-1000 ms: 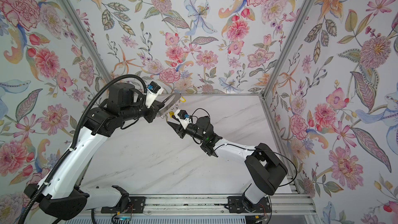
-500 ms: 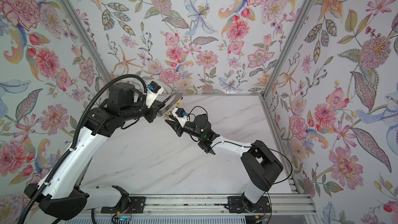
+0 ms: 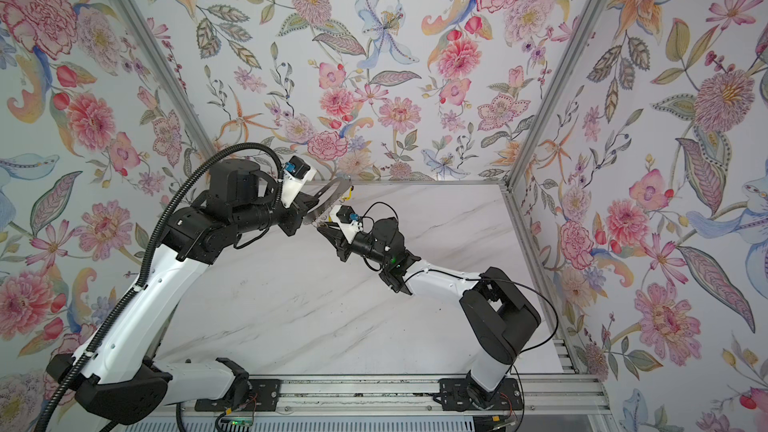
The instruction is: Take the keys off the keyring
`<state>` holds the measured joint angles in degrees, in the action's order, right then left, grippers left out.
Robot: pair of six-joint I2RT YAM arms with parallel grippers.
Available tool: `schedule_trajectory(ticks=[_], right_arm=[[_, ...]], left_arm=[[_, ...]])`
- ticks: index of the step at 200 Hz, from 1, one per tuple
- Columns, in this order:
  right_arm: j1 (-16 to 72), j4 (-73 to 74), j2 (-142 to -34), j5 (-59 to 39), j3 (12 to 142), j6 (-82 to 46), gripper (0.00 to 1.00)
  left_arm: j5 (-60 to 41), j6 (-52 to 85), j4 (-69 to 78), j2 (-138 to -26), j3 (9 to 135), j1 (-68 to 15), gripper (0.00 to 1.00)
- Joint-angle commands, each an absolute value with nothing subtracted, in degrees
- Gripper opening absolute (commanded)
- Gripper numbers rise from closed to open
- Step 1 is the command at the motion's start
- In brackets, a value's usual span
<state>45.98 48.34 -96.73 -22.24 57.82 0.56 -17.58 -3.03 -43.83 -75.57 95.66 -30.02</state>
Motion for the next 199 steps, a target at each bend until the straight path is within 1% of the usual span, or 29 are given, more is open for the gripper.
schedule_trajectory(ticks=[1, 27, 45, 86, 146, 192, 199], right_arm=[[45.6, 49.7, -96.8, -23.3, 59.0, -0.2, 0.11], [45.4, 49.3, -95.6, -22.7, 58.4, -0.2, 0.04], [45.2, 49.2, -93.7, -21.7, 56.7, 0.6, 0.00], [44.6, 43.9, -88.5, -18.1, 54.0, 4.4, 0.00], [45.5, 29.7, -79.8, -9.1, 54.7, 16.0, 0.00], [45.9, 23.7, -76.7, -3.5, 56.6, 23.2, 0.00], [46.0, 23.2, -76.2, -3.3, 56.8, 23.8, 0.00]], left_arm=[[-17.6, -2.5, -41.5, -75.1, 96.9, -30.6, 0.00], [-16.5, -2.1, -40.6, -75.1, 96.4, -30.5, 0.00], [-14.5, -0.7, -40.1, -75.4, 96.8, -30.4, 0.00], [-7.5, 3.9, -38.5, -74.6, 95.8, -30.4, 0.00], [-3.8, 13.5, -28.0, -69.8, 83.5, -29.3, 0.00], [-7.3, 20.9, -16.7, -64.1, 69.4, -29.2, 0.00], [-7.8, 21.8, -15.9, -63.7, 67.9, -29.2, 0.02]])
